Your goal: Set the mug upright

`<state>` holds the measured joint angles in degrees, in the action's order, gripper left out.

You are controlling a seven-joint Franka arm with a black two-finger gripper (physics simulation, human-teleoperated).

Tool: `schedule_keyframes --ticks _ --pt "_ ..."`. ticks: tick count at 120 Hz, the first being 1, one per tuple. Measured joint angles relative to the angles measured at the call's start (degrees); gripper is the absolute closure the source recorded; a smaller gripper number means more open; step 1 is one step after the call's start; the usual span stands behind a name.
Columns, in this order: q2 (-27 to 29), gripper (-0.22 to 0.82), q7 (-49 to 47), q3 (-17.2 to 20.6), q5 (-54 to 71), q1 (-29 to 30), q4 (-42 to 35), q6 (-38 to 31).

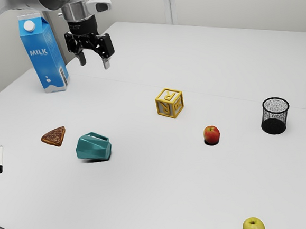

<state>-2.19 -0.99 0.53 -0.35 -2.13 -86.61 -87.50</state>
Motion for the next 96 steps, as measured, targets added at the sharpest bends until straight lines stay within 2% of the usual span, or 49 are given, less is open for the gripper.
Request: schedule_keyframes --ticks 20,51,79,96 --pt "0.29 0.02 -0.07 -0.04 -0.21 -0.03 -0.37 0.01" --pt "5.49 0.02 -0.11 -0.24 -0.32 0.68 -4.88 0.61" --pt "6.56 0.02 0.96 -0.29 -1.45 9.52 -7.2 2.8" --pt "6.82 0.02 2.51 -0.72 -3.52 12.98 -10.28 2.21"
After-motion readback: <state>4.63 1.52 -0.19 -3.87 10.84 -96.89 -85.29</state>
